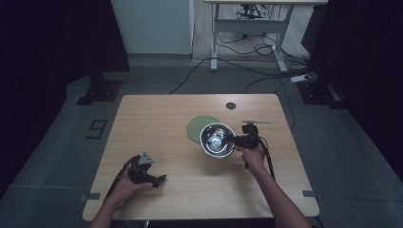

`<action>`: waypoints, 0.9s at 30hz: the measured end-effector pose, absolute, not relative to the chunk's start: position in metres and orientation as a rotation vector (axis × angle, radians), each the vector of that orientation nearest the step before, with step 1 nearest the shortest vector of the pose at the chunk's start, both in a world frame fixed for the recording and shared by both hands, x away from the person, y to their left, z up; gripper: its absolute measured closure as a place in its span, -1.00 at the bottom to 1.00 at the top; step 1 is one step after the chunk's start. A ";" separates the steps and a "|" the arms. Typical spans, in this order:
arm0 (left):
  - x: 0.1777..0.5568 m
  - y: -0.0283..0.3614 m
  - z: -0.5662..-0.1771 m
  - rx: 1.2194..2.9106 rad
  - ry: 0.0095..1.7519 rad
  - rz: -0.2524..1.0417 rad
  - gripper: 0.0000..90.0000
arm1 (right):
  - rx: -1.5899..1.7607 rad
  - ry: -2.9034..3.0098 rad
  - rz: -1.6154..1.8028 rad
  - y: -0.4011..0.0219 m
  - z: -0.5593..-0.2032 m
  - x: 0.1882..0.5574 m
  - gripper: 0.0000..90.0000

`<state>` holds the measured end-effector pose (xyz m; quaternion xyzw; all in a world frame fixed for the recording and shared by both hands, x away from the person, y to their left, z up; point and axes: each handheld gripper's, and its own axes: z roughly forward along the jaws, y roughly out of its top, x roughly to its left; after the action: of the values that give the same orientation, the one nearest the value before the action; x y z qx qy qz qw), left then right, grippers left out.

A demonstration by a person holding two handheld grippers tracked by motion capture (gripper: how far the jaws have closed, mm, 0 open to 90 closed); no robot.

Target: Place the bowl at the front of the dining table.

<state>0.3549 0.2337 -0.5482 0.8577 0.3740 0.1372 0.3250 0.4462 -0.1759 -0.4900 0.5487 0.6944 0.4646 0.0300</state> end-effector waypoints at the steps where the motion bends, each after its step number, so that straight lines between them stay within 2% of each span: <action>1: 0.355 0.234 -0.548 2.249 0.981 0.360 -1.00 | 1.693 2.140 1.434 -0.176 -0.490 0.447 0.93; 27: 0.355 0.234 -0.548 2.250 0.978 0.358 -1.00 | 1.694 2.137 1.415 -0.160 -0.485 0.470 0.93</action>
<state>0.3547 0.2338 -0.5482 0.8582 0.3729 0.1367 0.3251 0.4696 -0.1597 -0.4850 0.5511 0.6952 0.4602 0.0348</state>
